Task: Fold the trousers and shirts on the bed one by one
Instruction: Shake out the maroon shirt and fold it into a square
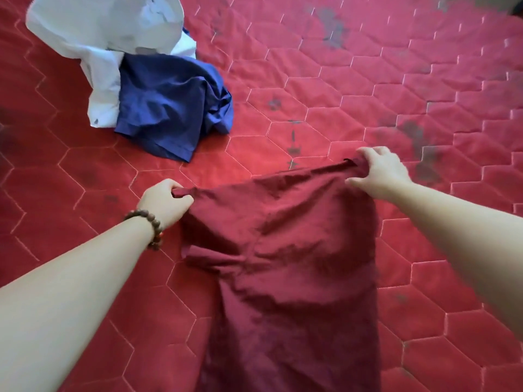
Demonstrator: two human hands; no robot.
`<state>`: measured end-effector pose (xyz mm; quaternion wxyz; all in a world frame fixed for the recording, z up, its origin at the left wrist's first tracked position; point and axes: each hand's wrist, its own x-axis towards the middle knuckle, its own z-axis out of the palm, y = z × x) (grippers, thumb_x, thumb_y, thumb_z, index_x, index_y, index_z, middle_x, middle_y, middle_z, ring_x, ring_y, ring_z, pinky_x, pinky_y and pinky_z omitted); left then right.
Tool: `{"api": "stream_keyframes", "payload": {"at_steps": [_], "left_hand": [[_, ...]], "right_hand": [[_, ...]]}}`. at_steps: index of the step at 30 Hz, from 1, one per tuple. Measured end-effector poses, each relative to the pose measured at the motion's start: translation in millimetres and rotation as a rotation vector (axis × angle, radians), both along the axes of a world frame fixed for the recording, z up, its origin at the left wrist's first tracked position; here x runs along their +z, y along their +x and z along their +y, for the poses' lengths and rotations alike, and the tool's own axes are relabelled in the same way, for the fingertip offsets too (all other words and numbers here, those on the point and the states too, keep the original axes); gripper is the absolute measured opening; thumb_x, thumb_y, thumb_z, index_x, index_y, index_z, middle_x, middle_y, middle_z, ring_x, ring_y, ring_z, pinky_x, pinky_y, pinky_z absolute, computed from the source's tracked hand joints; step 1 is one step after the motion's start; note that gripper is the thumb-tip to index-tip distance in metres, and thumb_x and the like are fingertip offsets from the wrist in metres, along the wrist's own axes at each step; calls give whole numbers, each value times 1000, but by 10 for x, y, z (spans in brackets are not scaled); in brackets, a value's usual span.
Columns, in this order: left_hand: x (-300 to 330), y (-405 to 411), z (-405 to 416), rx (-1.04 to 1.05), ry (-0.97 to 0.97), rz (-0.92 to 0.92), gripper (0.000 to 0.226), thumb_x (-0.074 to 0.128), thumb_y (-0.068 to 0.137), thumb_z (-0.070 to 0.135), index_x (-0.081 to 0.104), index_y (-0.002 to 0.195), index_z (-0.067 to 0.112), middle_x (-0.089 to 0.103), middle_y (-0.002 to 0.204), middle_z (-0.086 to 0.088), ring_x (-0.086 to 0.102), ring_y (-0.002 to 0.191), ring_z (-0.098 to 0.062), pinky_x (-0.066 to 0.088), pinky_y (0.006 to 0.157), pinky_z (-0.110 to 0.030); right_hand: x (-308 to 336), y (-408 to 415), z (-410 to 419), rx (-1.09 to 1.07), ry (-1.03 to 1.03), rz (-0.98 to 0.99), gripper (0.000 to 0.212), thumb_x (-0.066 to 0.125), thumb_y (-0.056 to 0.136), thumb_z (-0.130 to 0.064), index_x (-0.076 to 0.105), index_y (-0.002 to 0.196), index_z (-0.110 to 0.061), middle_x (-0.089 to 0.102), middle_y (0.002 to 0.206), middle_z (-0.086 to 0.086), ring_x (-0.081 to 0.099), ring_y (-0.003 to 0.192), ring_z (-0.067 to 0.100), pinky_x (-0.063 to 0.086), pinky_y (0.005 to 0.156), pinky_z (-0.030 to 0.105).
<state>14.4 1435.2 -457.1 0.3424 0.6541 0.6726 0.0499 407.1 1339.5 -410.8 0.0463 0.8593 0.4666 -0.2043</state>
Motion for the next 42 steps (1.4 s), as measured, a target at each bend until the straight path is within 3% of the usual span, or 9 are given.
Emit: {"api": "stream_keyframes", "payload": {"at_steps": [4, 15, 19, 25, 30, 33, 35, 38, 42], "left_hand": [[-207, -26, 68, 27, 40, 45, 30, 69, 77, 52, 62, 87, 24, 62, 90, 2, 57, 89, -23, 40, 76, -29], [-255, -105, -74, 113, 360, -224, 10, 63, 88, 20, 55, 94, 23, 58, 78, 11, 53, 77, -15, 36, 70, -24], [-271, -134, -108, 185, 203, -124, 39, 69, 83, 37, 55, 117, 25, 61, 106, 1, 55, 100, -20, 40, 82, -28], [-176, -292, -268, 33, -33, -297, 77, 76, 78, 34, 32, 141, 34, 44, 131, 13, 42, 120, -4, 28, 101, -20], [-85, -372, -284, 28, 77, -161, 80, 74, 80, 15, 31, 146, 28, 49, 141, -5, 45, 130, -24, 35, 107, -31], [21, -206, -379, 108, 225, 170, 70, 66, 80, 15, 35, 143, 18, 50, 125, -18, 47, 116, -38, 39, 96, -45], [117, 97, -545, -9, 423, 206, 56, 63, 78, 14, 49, 132, 11, 49, 120, -20, 46, 109, -40, 40, 91, -47], [86, 724, -876, -369, 514, -41, 39, 58, 79, 13, 61, 117, 2, 53, 123, -23, 50, 115, -41, 40, 102, -45], [-281, 1173, -1225, -710, 273, 191, 60, 34, 99, 41, 17, 152, 19, 6, 160, -9, -1, 148, -26, 1, 120, -42]], "right_hand": [[-337, -249, 163, 315, 140, -18, 59, 66, 87, -39, 45, 140, -23, 39, 145, 7, 33, 133, 31, 22, 113, 46], [-534, -797, 670, 438, 179, -89, 37, 64, 87, -37, 55, 114, -14, 54, 116, 9, 43, 114, 29, 30, 96, 40], [-568, -891, 396, 416, 305, -105, 57, 65, 86, -40, 46, 135, -17, 37, 144, 9, 27, 137, 29, 6, 119, 48], [-696, -1294, -329, 464, 452, -91, 46, 51, 91, -41, 58, 126, -12, 44, 141, 17, 36, 136, 34, 15, 115, 58], [-917, -1597, -464, 492, 165, -106, 71, 19, 91, -66, 18, 152, -29, 12, 161, 7, 2, 148, 24, 0, 117, 56], [-953, -1624, -468, 479, 183, -117, 71, 12, 92, -67, 6, 153, -31, 0, 162, 2, -8, 148, 20, -4, 117, 55], [-922, -1601, -484, 486, 275, -73, 67, 19, 94, -62, 15, 153, -29, 6, 161, 0, -4, 149, 18, -3, 118, 54], [-900, -1408, -488, 479, 478, -108, 50, 41, 95, -34, 44, 142, -17, 36, 152, 7, 22, 145, 26, 9, 116, 59], [-919, -985, -379, 377, 462, -253, 37, 53, 90, -24, 60, 125, -13, 50, 136, 16, 37, 135, 34, 12, 112, 66]]}}
